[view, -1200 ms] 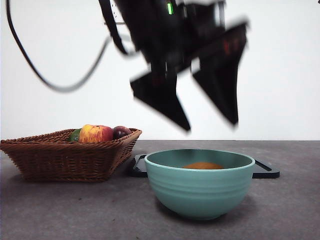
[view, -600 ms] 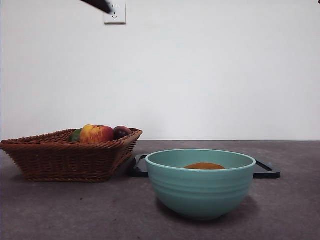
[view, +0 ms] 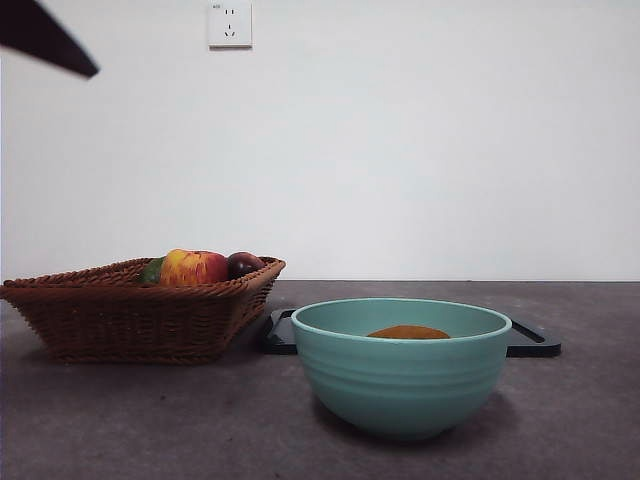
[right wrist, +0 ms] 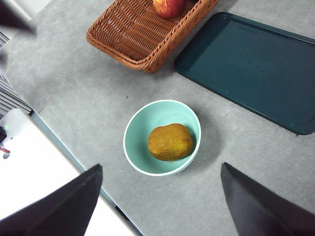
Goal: Pick up the wifruite, put it on the bowl, pick up the plate, put it on desk
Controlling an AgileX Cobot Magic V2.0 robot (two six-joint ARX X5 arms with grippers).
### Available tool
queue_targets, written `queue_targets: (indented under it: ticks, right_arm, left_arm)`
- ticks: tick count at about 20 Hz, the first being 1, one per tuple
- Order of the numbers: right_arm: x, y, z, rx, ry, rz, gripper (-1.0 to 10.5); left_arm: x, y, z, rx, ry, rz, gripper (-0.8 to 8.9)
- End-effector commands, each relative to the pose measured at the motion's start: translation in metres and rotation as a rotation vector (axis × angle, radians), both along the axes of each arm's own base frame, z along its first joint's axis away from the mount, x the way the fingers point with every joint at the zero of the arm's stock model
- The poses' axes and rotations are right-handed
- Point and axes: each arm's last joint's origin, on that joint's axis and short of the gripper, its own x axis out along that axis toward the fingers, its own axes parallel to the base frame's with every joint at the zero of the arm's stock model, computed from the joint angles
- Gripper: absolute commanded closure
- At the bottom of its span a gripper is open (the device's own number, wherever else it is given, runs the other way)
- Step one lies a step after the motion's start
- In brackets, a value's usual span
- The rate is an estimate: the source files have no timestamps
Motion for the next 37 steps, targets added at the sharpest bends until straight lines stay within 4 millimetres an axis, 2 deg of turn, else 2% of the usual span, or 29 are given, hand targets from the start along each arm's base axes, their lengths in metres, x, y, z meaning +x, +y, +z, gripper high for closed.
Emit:
queue_targets:
  ticks: [1,16,18,26,29,34,37]
  right_arm:
    - [0.000,0.001,0.005,0.003,-0.024,0.007,5.6]
    - [0.000,0.001,0.001,0.005,0.037,-0.011,5.6]
    - [0.003,0.002,-0.010,0.001,0.086,-0.023,5.6]
    - [0.029,0.016,-0.076,0.065,0.208,-0.100,5.7]
    - [0.041,0.026,-0.099,0.041,0.222,-0.120,6.3]
    - [0.062,0.049,-0.120,-0.030,0.211,-0.114,6.3]
    - [0.072,0.063,-0.132,-0.078,0.184,-0.130,7.1]
  left_arm:
    - [-0.007,0.002,-0.009,-0.001,0.061,-0.035,4.10]
    - [-0.012,0.004,-0.012,0.019,0.095,-0.056,4.10]
    - [-0.012,0.004,-0.012,0.019,0.095,-0.056,4.10]
    - [-0.012,0.004,-0.012,0.019,0.095,-0.056,4.10]
    - [-0.012,0.004,-0.012,0.019,0.094,-0.056,4.10]
    - [-0.012,0.004,-0.012,0.018,0.092,-0.057,4.10]
    - [-0.011,0.004,-0.012,0.014,0.085,-0.056,4.10]
